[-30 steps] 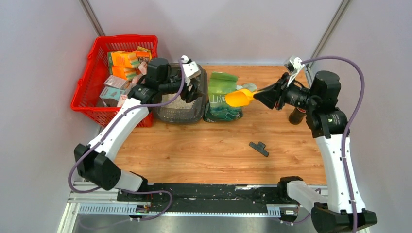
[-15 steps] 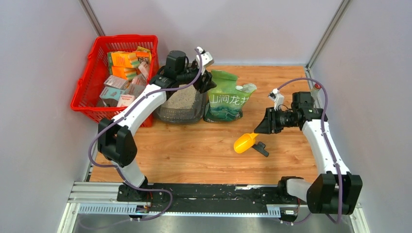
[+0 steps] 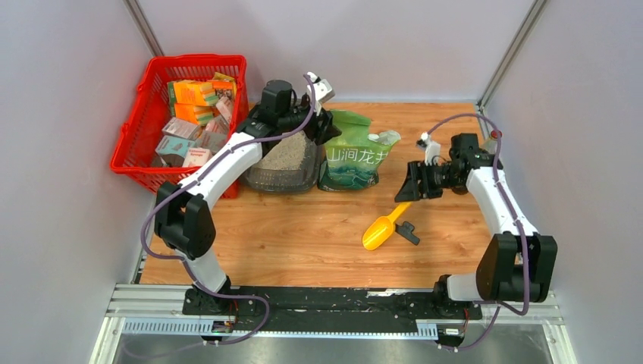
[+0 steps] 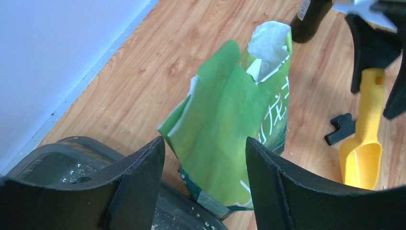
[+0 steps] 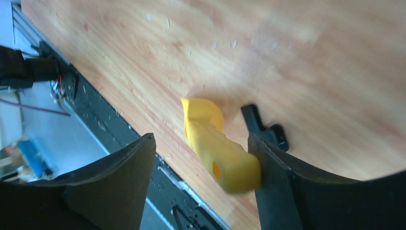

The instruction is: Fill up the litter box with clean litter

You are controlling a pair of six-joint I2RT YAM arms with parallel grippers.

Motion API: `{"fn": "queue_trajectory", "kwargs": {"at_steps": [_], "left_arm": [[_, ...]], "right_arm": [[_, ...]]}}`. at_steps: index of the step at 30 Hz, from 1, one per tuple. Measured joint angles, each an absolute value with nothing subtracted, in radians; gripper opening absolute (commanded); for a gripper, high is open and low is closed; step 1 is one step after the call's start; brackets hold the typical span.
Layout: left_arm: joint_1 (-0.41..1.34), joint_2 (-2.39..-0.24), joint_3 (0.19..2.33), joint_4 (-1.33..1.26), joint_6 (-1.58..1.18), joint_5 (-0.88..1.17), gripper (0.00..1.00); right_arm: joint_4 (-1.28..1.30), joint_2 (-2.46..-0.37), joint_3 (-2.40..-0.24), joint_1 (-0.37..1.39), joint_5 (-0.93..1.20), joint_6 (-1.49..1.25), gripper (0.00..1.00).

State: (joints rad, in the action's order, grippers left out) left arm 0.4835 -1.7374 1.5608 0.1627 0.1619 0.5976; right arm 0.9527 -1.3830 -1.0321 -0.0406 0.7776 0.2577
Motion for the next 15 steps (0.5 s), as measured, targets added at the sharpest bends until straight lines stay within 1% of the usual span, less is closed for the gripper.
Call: {"fn": "queue_trajectory", "kwargs": {"at_steps": [1, 3, 7, 11, 15], "left_arm": [[0.484, -1.726, 1.551, 0.162, 0.169, 0.599, 0.70], [0.484, -1.708, 1.534, 0.163, 0.184, 0.603, 0.70], [0.484, -1.695, 1.517, 0.162, 0.204, 0.610, 0.69], [0.484, -1.697, 1.517, 0.161, 0.207, 0.616, 0.65], [0.484, -1.716, 1.531, 0.152, 0.204, 0.624, 0.59]], "right_arm": [[0.957, -1.375, -1.058, -0.041, 0.771, 0.258, 0.78], [0.958, -1.361, -1.149, -0.041, 0.765, 0.250, 0.80], [0.867, -1.343, -1.317, -0.041, 0.764, 0.175, 0.81], [0.741, -1.364, -1.421, -0.036, 0.730, 0.054, 0.77], [0.665, -1.478, -1.512, -0.026, 0.661, -0.033, 0.71]]}}
